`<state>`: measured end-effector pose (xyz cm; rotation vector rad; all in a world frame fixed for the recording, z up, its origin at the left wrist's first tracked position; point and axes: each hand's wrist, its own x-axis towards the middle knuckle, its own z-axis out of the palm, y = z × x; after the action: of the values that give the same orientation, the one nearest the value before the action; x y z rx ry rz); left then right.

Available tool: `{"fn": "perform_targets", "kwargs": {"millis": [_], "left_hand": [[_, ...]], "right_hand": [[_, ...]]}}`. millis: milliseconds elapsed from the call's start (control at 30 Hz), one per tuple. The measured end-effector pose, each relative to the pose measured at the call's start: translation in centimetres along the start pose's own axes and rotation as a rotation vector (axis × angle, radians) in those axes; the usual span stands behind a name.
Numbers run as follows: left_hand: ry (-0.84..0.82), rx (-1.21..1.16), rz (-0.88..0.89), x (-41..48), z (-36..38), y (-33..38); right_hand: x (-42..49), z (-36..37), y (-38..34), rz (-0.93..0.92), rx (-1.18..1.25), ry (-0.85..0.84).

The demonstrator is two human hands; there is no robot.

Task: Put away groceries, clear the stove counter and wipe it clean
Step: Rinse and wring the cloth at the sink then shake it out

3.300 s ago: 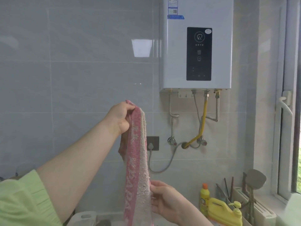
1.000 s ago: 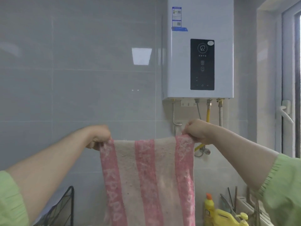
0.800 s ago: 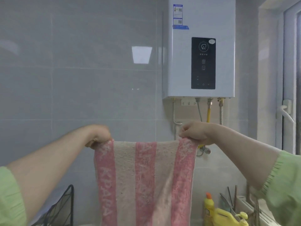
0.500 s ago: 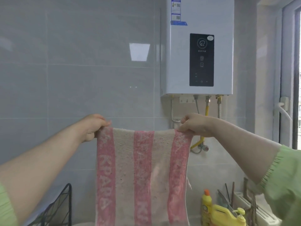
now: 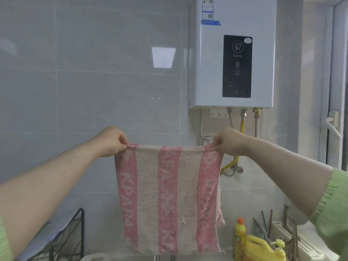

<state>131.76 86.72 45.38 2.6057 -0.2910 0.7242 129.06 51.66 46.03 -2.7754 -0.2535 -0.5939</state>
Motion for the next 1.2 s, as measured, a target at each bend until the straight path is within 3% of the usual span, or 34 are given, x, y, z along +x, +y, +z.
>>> {"fn": "perform_targets", "kwargs": {"millis": [100,200,333,400,567,700,800,933,1033,1133,1200], "left_hand": [[0.019,0.154,0.021,0.1,0.1,0.0],[0.018,0.057,-0.009,0.3,0.3,-0.5],[-0.009,-0.467,-0.162,0.0,0.5,-0.2],[0.035,-0.539,-0.211,-0.1,0.4,0.0],[0.093,-0.792,-0.411,-0.3,0.6,0.3],[-0.038,-1.053,-0.525,-0.5,1.4,1.4],[-0.093,-1.134,-0.487,-0.6,2.0,3.2],[-0.130,-1.194,-0.435,-1.5,2.5,6.3],[-0.310,-1.304,-0.358,-2.8,2.2,7.9],[-0.361,-1.222,-0.240,-3.5,2.1,8.1],[-0.341,-1.161,-0.169,-3.8,2.2,8.0]], "right_hand": [[0.5,0.5,0.0,-0.080,-0.323,0.055],[0.9,0.8,0.5,-0.101,-0.334,0.145],[0.5,1.6,0.3,0.122,0.254,0.153],[0.5,2.0,0.0,0.231,0.508,0.124],[1.0,2.8,0.3,0.349,0.836,-0.090],[1.8,4.0,-0.4,0.552,1.535,-0.109],[1.3,4.5,-2.7,0.535,1.826,-0.166],[-0.8,4.6,-6.7,0.363,1.775,-0.254],[-2.3,4.5,-8.6,0.157,1.645,-0.397],[-2.6,4.8,-9.1,0.068,1.411,-0.261],[-3.0,5.0,-9.2,0.024,1.389,-0.202]]}}
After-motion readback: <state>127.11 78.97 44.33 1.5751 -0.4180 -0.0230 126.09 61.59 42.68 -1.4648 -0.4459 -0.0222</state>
